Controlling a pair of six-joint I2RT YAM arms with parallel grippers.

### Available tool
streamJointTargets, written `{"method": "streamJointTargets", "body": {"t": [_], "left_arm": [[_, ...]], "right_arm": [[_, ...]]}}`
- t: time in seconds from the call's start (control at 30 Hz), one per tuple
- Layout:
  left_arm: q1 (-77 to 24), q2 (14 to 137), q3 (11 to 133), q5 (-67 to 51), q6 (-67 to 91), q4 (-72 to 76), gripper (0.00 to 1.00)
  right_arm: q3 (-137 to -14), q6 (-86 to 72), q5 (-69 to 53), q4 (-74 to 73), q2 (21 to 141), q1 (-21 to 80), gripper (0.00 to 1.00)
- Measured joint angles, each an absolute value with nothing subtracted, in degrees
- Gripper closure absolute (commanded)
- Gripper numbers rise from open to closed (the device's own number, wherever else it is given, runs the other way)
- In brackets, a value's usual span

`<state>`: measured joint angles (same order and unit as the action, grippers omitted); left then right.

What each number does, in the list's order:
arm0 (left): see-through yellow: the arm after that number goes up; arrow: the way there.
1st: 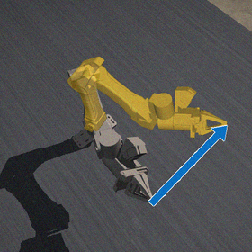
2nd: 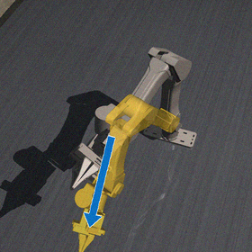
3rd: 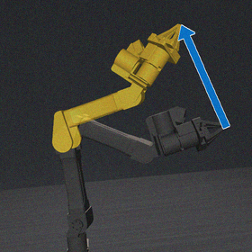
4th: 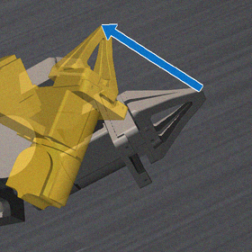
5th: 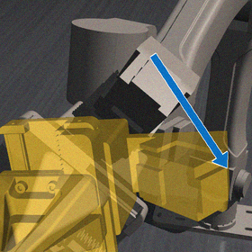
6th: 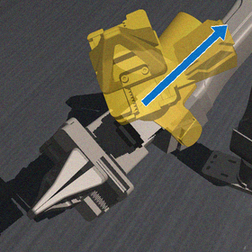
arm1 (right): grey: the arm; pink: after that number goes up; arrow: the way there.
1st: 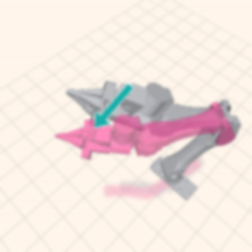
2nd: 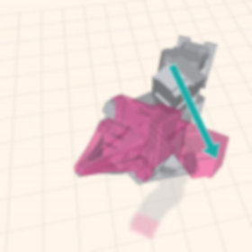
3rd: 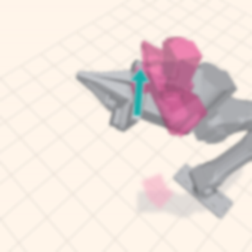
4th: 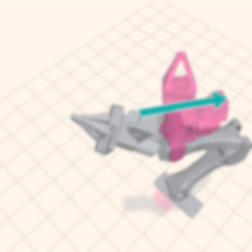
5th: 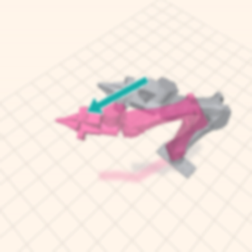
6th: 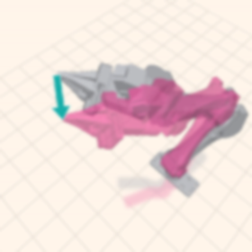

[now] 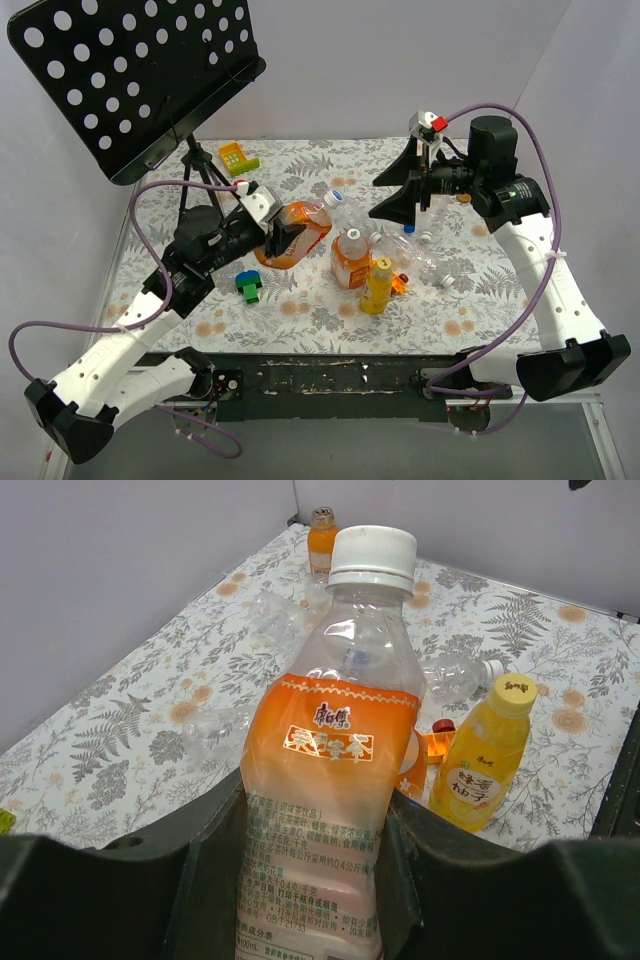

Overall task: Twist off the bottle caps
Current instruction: Unscrew the bottle cap from the plastic bottle.

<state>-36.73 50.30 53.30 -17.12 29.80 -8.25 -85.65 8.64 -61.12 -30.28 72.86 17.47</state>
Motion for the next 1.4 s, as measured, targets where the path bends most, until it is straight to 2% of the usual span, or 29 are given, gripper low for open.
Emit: {"method": "streamJointTargets", "body": {"t": [0.2,0.5,0.93,1.2,1.4], "left_arm": [[-36.7,53.7,54.2,-17.3,29.2,-7.1,1.00],[-36.7,56.8,56.6,-18.1,26.8,-6.9,1.00],[-36.8,62.5,61.7,-21.2,22.8,-9.3,1.00],[-36.9,66.0,64.8,-22.1,19.9,-13.7,1.00],[-36.9,66.1,65.9,-23.1,19.0,-15.1,1.00]], "right_arm": [[-84.1,2.0,-62.4,-25.1,72.9,16.6,0.09],[-83.5,-0.1,-63.6,-24.1,73.2,15.5,0.13],[-79.8,-10.8,-65.9,-17.9,78.1,15.4,0.23],[-81.3,-11.7,-66.3,-18.2,80.5,17.6,0.33],[-83.0,-10.5,-66.0,-18.9,81.0,18.6,0.47]]}}
